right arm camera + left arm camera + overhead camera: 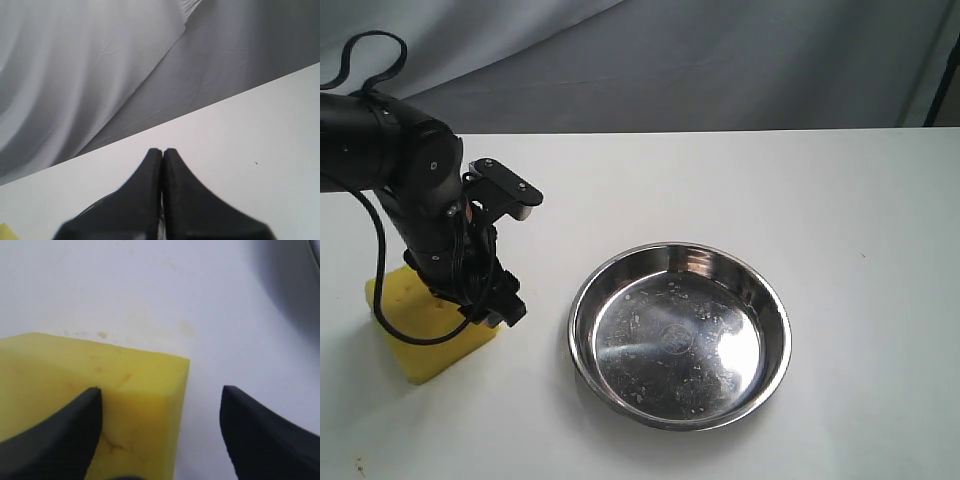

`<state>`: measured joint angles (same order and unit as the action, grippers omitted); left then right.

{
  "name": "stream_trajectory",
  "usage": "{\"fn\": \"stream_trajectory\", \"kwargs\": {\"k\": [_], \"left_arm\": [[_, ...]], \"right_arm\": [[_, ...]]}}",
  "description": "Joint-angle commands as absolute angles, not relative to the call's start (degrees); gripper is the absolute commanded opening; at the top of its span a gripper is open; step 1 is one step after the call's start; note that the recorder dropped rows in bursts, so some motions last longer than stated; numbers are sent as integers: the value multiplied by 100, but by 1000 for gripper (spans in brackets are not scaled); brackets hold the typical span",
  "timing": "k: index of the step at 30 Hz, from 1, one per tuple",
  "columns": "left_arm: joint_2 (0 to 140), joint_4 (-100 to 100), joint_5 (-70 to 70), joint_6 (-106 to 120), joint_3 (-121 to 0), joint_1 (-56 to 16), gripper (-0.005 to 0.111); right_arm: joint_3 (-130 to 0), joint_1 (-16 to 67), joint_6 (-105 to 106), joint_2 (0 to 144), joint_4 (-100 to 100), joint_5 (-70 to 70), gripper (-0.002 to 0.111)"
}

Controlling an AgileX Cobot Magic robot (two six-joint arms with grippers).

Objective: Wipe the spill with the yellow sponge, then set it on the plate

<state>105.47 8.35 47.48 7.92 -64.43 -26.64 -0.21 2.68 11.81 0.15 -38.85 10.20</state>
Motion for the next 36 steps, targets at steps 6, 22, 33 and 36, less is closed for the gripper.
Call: {"fn": "stream_trajectory", "kwargs": {"k": [6, 22, 33, 36], "left_arm": [[10807, 804, 4649, 732, -6402, -2691, 53], [10777, 944, 4650, 756, -6402, -2691, 0], [9827, 974, 3762, 554, -6426, -2691, 0], [9564, 974, 3328, 305, -6426, -2691, 0]], "right_arm": [[0, 288, 1190, 0, -3891, 998, 0], [0, 288, 1190, 0, -3891, 998, 0], [0, 288, 1190, 0, -3891, 998, 0], [0, 288, 1190, 0, -3891, 998, 0]]}}
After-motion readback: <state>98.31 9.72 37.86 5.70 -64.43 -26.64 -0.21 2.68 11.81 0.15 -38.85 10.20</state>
